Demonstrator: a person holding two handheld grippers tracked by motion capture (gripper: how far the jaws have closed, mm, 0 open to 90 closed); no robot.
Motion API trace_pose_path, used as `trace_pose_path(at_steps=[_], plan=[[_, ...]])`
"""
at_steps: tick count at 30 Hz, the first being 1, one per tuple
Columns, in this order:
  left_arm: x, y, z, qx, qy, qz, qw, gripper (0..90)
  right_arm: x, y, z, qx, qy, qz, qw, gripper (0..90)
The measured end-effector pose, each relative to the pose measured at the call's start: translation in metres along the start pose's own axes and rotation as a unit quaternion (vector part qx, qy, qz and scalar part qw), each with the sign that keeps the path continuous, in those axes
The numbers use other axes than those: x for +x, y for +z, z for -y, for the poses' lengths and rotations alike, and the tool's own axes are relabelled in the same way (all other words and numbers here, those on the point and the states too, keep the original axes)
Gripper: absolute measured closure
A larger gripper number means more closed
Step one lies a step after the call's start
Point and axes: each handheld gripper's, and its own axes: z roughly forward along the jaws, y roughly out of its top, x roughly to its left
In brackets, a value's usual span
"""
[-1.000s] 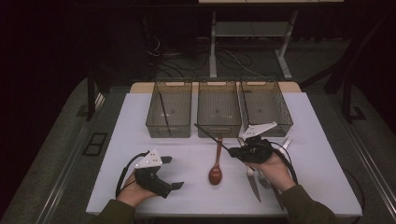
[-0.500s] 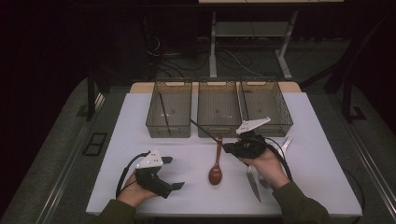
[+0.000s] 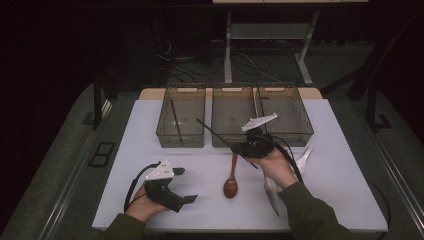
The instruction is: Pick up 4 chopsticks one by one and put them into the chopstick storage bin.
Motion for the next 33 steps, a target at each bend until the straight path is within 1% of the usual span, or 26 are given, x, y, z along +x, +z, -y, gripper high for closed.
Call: trace_pose_path(at_steps=[2,5,6,7,9,12,15,18,20,23,25,27,32,33], plan=[[-0.001,0.0,0.0,-0.005,-0.002,0.001,1.0,0.0,0.0,0.002,-0.005,0.002,0.002,0.001,1.0,86.2],[0.0,0.001,0.0,-0.001,0.001,-0.001,1.0,0.0,-0.001,0.004,-0.013,0.0,0.004,0.005,1.0,86.2],[0.0,0.001,0.0,-0.001,-0.001,-0.001,1.0,0.0,-0.001,0.005,-0.016,0.0,0.005,0.006,1.0,86.2],[0.0,0.001,0.0,0.0,0.002,-0.001,1.0,0.0,-0.002,0.005,-0.019,0.002,0.005,0.009,0.9999,86.2],[-0.001,0.001,0.0,-0.001,0.002,0.001,1.0,0.0,-0.002,0.006,-0.025,0.003,0.005,0.012,0.9999,86.3],[-0.001,0.0,0.0,-0.003,0.0,0.0,1.0,0.0,-0.002,0.009,-0.034,0.007,0.012,0.013,0.9998,86.3],[0.0,0.0,-0.001,-0.001,0.001,-0.001,1.0,0.0,-0.002,0.013,-0.042,0.012,0.015,0.016,0.9997,86.3],[0.0,-0.001,-0.001,-0.001,0.003,0.001,1.0,0.0,-0.003,0.017,-0.05,0.015,0.015,0.018,0.9996,86.3],[0.0,-0.001,-0.001,-0.002,0.004,0.001,1.0,0.0,-0.003,0.02,-0.056,0.016,0.011,0.019,0.9996,86.3],[0.0,-0.001,-0.001,-0.003,0.006,0.001,1.0,0.0,-0.002,0.025,-0.063,0.023,0.012,0.022,0.9994,86.3],[0.0,-0.001,-0.001,-0.002,0.006,0.001,1.0,0.0,-0.002,0.028,-0.069,0.024,0.012,0.025,0.9993,86.3],[0.0,-0.001,-0.001,0.002,0.008,0.001,1.0,0.0,-0.003,0.031,-0.074,0.025,0.014,0.022,0.9993,86.3],[-0.001,0.0,-0.001,-0.002,0.007,0.001,1.0,0.0,-0.002,0.038,-0.086,0.03,0.014,0.028,0.9991,86.3],[-0.001,-0.001,-0.001,0.001,0.009,0.001,1.0,0.0,-0.001,0.04,-0.089,0.032,0.014,0.029,0.999,86.3]])
